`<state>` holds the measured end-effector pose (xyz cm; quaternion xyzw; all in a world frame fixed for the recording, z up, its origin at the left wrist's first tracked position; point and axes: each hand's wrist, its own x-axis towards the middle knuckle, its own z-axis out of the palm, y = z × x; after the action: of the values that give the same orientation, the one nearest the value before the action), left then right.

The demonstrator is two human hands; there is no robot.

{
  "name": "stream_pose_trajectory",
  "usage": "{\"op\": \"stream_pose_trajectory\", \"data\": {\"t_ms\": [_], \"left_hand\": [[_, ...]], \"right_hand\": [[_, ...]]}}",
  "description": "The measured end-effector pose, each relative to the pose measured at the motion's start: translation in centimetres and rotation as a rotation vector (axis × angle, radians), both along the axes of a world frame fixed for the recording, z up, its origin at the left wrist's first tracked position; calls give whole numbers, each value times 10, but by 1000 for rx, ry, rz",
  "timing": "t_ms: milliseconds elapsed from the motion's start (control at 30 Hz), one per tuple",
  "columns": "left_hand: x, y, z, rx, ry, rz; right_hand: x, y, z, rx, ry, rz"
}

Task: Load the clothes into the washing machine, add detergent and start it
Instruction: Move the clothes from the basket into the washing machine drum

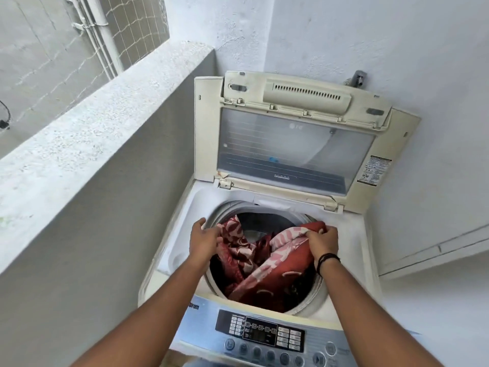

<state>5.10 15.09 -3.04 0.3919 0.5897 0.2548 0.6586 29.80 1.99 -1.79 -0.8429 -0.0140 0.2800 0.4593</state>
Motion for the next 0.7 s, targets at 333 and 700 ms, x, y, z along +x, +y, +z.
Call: {"op": "stream_pose_trajectory", "data": {"t_ms": [333,700], "left_hand": [[-7,-25,18,-37,-74,-143],[57,-134,33,-49,-211,-560]], "right_hand": [[-53,-12,15,262,212,-19],[-89,-143,67,386,164,-198]]}}
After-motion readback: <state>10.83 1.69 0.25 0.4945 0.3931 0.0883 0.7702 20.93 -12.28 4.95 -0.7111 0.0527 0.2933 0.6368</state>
